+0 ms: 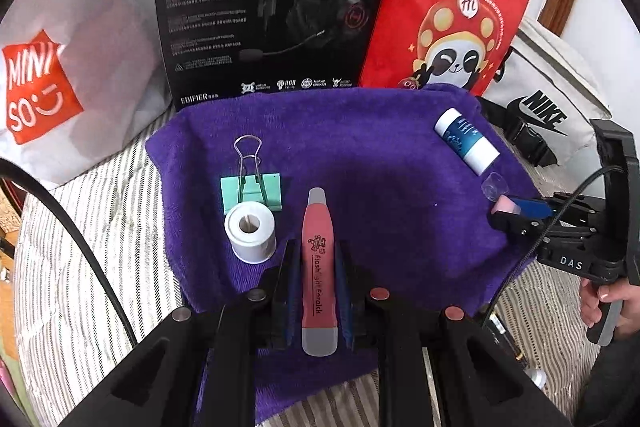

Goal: Organize rigid objects
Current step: 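Lay the marker by the tape roll with the left tool while the right tool places the jar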

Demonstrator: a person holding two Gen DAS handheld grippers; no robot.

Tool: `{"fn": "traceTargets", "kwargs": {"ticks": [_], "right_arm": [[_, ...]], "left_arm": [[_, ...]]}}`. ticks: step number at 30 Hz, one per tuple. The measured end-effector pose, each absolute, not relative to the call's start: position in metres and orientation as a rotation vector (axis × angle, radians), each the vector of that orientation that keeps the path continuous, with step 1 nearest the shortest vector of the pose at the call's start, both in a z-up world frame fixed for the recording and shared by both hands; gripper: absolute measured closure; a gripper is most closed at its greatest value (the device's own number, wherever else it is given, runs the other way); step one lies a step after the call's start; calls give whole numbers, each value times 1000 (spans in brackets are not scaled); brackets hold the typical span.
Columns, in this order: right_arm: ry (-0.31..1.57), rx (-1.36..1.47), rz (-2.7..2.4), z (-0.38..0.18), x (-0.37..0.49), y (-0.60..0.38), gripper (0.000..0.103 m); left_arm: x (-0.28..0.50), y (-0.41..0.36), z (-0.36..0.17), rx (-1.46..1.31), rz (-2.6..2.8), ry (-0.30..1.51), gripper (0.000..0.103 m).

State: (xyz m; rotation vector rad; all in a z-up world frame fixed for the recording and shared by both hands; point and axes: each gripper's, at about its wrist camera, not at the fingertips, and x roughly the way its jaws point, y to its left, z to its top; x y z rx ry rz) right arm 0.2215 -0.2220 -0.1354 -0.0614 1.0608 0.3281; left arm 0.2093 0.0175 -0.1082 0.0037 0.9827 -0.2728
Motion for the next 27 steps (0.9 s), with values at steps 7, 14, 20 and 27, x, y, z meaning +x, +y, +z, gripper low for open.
{"fn": "traceTargets", "kwargs": {"ticks": [7, 14, 20, 27], "right_arm": [[1047, -78, 311, -136, 221, -218, 66], [1022, -126, 308, -139, 221, -214, 66], [1015, -123, 314, -140, 222, -214, 66], [1006, -110, 325, -138, 222, -217, 65]], "left_arm": [[215, 18, -123, 29, -258, 1012, 86], [213, 19, -132, 104, -213, 1031, 86], [211, 17, -133, 122, -202, 1019, 86], [211, 12, -133, 152, -186, 1020, 85]]}}
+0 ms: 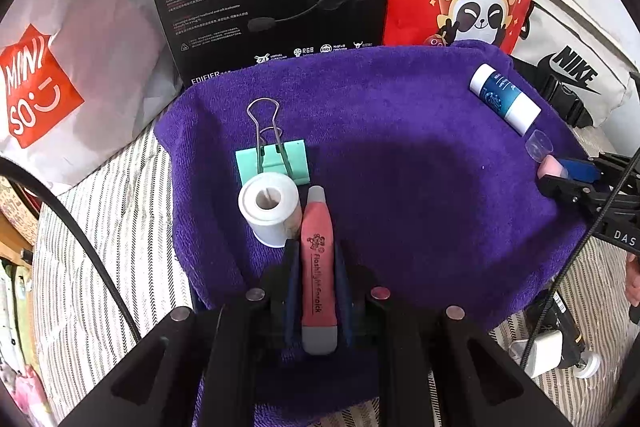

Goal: Organize rigid objects
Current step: 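Lay the marker by the tape roll with the left tool while the right tool places the jar, then grasp the white USB charger on the bedspread with the left tool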

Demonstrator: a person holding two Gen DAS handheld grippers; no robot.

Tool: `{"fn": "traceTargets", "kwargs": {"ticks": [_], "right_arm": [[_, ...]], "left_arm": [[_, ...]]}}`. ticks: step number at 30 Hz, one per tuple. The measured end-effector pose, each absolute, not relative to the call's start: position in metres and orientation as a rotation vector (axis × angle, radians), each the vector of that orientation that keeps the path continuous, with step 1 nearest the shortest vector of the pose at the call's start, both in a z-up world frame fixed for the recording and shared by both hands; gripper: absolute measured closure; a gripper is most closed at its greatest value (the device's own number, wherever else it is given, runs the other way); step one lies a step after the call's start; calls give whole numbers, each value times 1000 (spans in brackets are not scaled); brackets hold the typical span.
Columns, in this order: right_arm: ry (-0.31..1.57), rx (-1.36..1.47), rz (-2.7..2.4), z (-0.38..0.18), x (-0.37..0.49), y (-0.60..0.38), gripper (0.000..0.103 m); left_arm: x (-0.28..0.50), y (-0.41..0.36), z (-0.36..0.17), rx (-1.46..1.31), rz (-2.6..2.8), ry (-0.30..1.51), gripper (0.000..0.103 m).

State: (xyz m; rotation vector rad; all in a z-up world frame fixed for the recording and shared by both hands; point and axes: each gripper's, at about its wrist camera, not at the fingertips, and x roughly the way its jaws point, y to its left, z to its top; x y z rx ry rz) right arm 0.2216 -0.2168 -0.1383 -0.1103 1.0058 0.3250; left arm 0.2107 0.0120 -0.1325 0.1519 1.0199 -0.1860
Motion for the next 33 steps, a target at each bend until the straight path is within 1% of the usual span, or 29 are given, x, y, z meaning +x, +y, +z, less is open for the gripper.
{"fn": "traceTargets", "kwargs": {"ticks": [3, 4, 6, 7, 9, 10, 11, 12, 16, 17, 18, 20, 25, 28, 33], "right_arm": [[1005, -93, 344, -136, 220, -222, 65], [1004, -85, 346, -135, 219, -223, 65], [1003, -66, 356, -133, 217, -227, 63], [1004, -50, 368, -132, 215, -229, 61], [998, -39, 387, -129, 211, -230, 53], [992, -45, 387, -126, 209, -230, 50], [985, -52, 386, -124, 207, -230, 45], [981, -56, 382, -123, 205, -230, 43], [950, -35, 402, -115, 197, -236, 43], [939, -25, 413, -113, 195, -239, 43], [929, -15, 420, -111, 194, -242, 43], [906, 3, 418, -106, 193, -250, 43], [823, 97, 376, -90, 191, -278, 42], [775, 161, 347, -83, 188, -299, 42], [776, 230, 286, -88, 195, -325, 42]], "left_arm": [[213, 12, -132, 135, -179, 1033, 83], [213, 13, -132, 131, -176, 1038, 80], [211, 13, -132, 130, -160, 1045, 72], [210, 13, -132, 133, -150, 1048, 65], [207, 14, -131, 135, -146, 1056, 64], [206, 14, -131, 136, -149, 1061, 64], [204, 13, -130, 140, -146, 1065, 64], [202, 13, -129, 147, -139, 1068, 64], [186, 6, -112, 169, -122, 1035, 64], [176, 2, -103, 175, -128, 1015, 63], [169, -2, -96, 180, -137, 1001, 61], [154, -11, -85, 190, -168, 974, 49], [118, -39, -77, 182, -261, 947, 38], [110, -50, -86, 180, -281, 956, 35], [107, -63, -102, 155, -314, 988, 34]]}}
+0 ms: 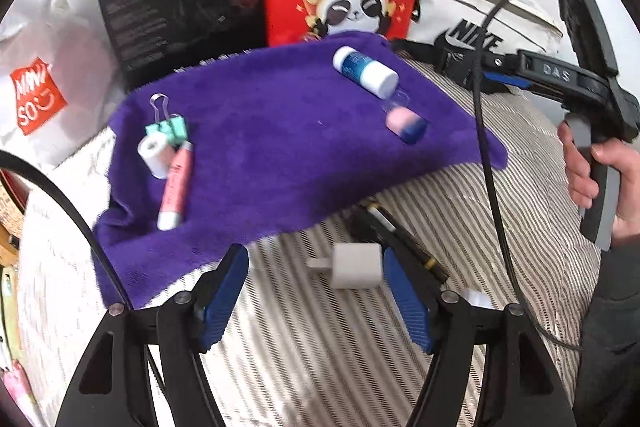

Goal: Organize rigid objects
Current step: 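Grasp the white USB charger on the bedspread with the left tool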

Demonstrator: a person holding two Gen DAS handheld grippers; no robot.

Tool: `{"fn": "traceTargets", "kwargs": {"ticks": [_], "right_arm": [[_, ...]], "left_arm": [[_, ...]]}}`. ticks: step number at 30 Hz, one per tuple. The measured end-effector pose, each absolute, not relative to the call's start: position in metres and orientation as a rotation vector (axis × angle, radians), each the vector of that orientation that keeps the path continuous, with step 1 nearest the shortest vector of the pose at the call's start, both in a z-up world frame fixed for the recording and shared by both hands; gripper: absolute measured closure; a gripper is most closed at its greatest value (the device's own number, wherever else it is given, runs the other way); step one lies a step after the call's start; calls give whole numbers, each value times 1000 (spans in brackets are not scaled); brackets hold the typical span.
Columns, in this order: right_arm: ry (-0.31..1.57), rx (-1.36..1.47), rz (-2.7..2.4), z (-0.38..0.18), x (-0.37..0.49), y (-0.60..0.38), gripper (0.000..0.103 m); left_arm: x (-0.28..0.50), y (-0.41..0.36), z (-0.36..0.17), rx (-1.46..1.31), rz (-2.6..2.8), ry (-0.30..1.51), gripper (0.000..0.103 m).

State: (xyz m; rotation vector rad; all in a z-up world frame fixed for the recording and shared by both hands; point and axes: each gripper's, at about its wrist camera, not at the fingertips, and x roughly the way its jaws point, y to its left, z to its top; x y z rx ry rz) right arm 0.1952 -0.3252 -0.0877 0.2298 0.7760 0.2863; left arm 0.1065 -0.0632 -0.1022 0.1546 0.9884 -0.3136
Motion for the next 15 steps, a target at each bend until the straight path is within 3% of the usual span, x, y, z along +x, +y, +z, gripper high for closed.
{"fn": "traceTargets", "kwargs": {"ticks": [15], "right_arm": [[801, 216, 264, -94, 195, -332, 42]], "left_arm": [[113, -77, -137, 205, -262, 1056, 37]]}}
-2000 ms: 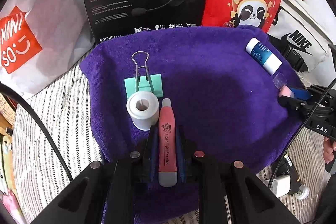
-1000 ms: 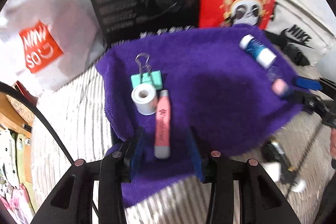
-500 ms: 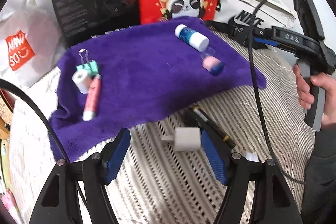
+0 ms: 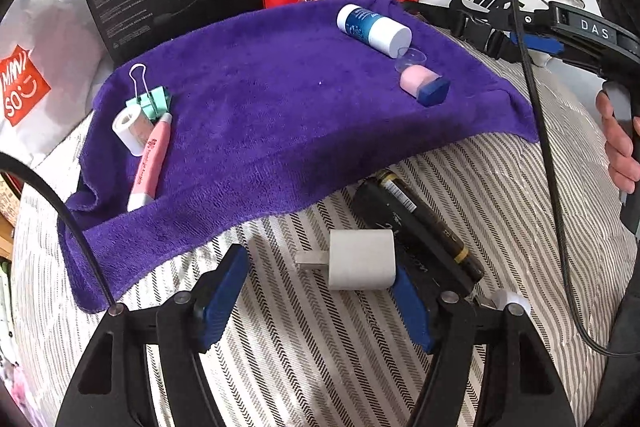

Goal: Organize rigid objects
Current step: 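Grasp the white USB charger on the bedspread with the left tool, then grasp the black-gold tube with the right tool while the left tool holds the charger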

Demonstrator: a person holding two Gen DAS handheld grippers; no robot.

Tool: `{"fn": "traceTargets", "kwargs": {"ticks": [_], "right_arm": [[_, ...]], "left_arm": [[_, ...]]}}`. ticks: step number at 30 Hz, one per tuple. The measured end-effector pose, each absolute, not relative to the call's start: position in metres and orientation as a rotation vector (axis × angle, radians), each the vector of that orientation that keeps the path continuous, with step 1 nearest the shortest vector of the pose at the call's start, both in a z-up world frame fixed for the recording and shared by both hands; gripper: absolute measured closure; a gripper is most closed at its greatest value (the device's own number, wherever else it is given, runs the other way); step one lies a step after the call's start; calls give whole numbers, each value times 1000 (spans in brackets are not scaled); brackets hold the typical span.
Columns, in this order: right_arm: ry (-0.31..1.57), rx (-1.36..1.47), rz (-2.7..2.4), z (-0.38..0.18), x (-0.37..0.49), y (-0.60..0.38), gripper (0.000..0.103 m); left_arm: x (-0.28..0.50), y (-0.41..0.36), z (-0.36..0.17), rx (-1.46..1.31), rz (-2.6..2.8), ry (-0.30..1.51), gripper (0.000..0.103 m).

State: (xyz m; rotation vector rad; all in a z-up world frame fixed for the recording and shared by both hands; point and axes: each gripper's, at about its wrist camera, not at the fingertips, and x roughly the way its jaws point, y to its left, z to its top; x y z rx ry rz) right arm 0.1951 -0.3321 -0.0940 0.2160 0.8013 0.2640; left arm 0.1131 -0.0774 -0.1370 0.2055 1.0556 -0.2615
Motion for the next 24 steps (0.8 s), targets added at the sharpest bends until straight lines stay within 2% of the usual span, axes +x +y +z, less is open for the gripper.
{"fn": "traceTargets", "kwargs": {"ticks": [3, 5, 6, 15, 24], "right_arm": [[810, 186, 262, -95, 195, -326, 42], [814, 172, 265, -96, 195, -323, 42], [815, 167, 267, -96, 195, -322, 42], [819, 144, 279, -98, 195, -316, 42], [830, 144, 344, -95, 193, -301, 42]], "left_arm": [[109, -80, -136, 211, -285, 1044, 44], [108, -81, -135, 198, -301, 1036, 59], [107, -81, -135, 191, -305, 1028, 61], [96, -68, -132, 193, -279, 1025, 61], [89, -8, -132, 173, -144, 1038, 61]]}}
